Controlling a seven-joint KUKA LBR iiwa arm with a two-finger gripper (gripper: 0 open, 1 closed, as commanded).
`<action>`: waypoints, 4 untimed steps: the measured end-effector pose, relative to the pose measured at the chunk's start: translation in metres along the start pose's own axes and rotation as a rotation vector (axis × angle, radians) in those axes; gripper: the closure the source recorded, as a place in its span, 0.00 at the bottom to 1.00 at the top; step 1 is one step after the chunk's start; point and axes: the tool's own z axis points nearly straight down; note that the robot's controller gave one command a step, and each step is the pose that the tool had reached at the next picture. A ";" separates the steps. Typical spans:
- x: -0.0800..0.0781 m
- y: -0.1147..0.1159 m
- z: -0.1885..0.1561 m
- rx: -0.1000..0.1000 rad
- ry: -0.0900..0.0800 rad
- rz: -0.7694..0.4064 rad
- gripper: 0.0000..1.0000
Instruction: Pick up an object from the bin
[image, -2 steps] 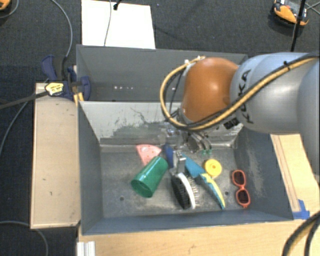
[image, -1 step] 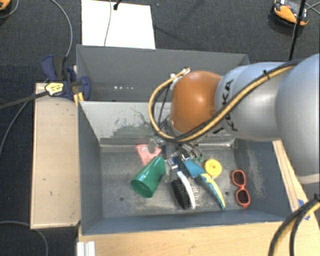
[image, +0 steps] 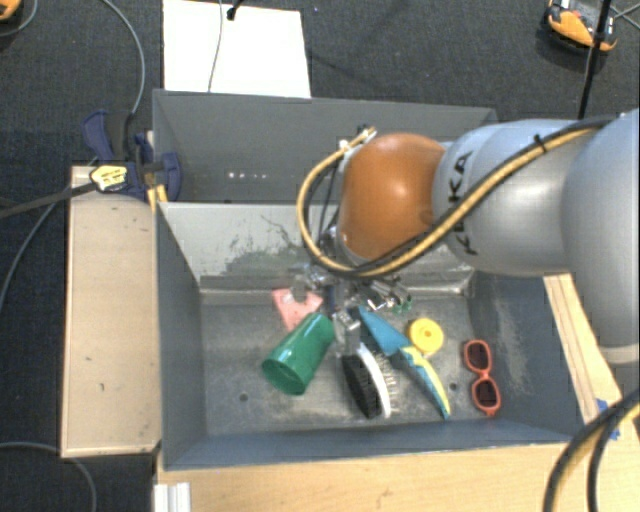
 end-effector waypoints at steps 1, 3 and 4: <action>-0.001 -0.007 0.043 -0.001 -0.001 -0.016 0.00; -0.007 -0.008 0.057 0.006 -0.020 -0.100 1.00; -0.011 -0.009 -0.022 0.007 -0.029 -0.064 1.00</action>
Offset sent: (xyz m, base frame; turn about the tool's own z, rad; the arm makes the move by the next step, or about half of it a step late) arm 0.0041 -0.0027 -0.0481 -0.1974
